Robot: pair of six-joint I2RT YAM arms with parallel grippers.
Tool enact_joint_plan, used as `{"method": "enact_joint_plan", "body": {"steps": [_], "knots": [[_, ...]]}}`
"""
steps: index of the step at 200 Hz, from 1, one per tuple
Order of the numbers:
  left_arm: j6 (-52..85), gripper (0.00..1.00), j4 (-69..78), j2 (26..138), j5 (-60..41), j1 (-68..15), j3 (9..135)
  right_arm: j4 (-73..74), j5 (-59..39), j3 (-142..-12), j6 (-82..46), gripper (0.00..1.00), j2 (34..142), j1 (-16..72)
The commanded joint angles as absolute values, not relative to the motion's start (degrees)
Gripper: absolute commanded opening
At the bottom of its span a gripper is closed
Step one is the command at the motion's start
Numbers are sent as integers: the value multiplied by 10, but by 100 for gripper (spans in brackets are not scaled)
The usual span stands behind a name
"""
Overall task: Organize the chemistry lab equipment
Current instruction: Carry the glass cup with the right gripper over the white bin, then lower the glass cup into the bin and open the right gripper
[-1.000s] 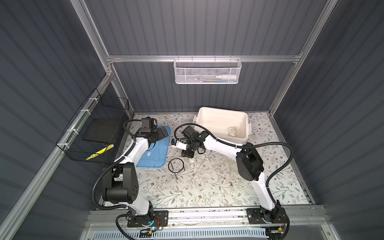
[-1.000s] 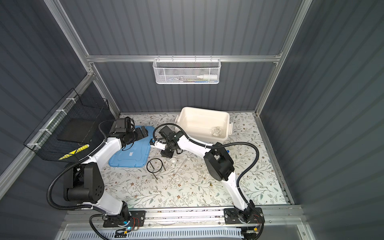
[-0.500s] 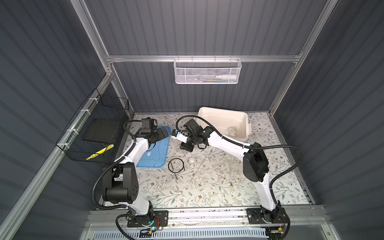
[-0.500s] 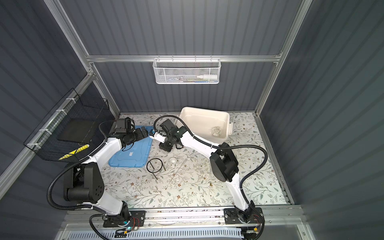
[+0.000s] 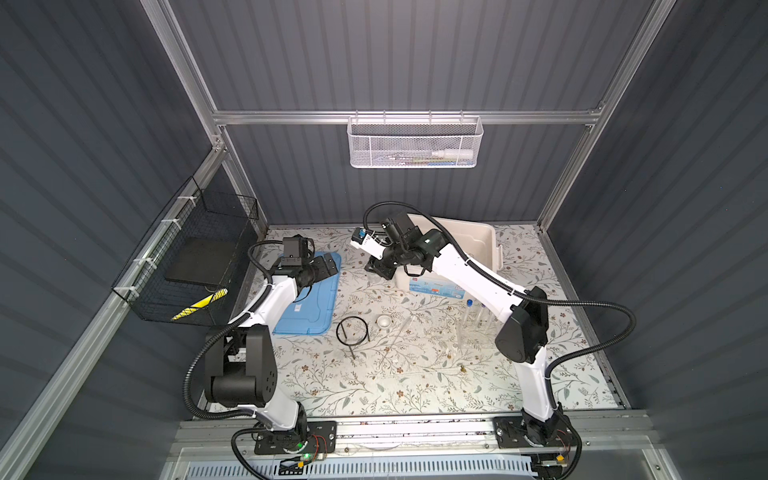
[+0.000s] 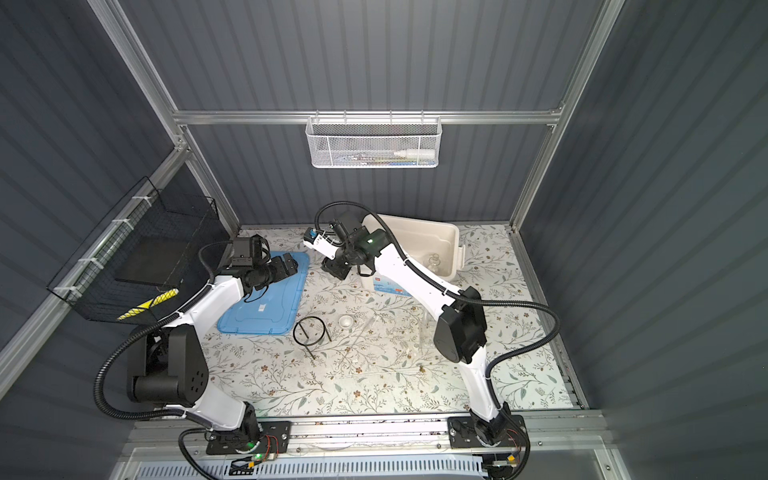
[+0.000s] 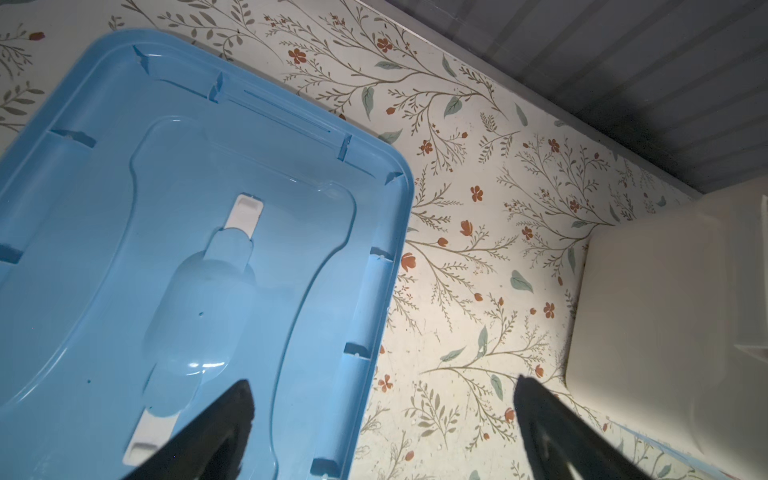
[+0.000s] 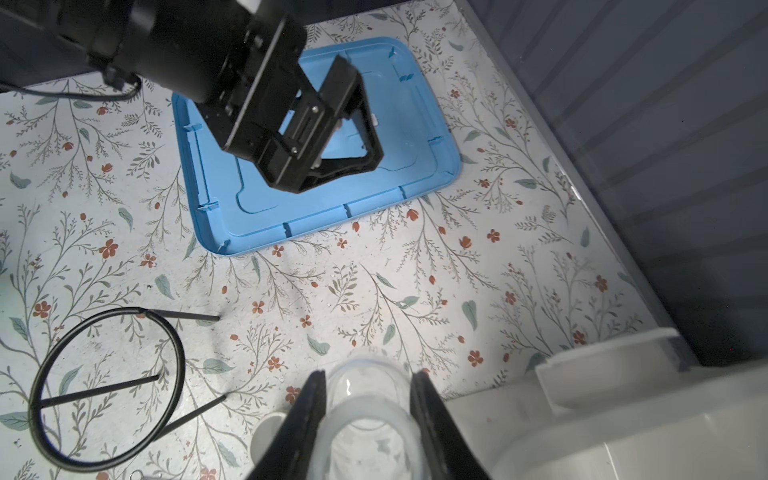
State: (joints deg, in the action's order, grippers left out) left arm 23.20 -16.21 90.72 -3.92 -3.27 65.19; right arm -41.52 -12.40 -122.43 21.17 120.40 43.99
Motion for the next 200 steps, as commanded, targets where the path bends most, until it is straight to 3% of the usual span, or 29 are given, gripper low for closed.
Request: {"method": "enact_joint_plan", "body": {"steps": [1,74,200], "knots": [[240,100,-152,905,-54,-29,653,-451,-126,-1248,207,30,1166,421],[245,100,-146,914,-69,-30,656,-460,-107,-1227,202,30,1105,356],[251,100,-129,921,-86,-30,646,-373,-67,-1009,163,29,1058,183]]}}
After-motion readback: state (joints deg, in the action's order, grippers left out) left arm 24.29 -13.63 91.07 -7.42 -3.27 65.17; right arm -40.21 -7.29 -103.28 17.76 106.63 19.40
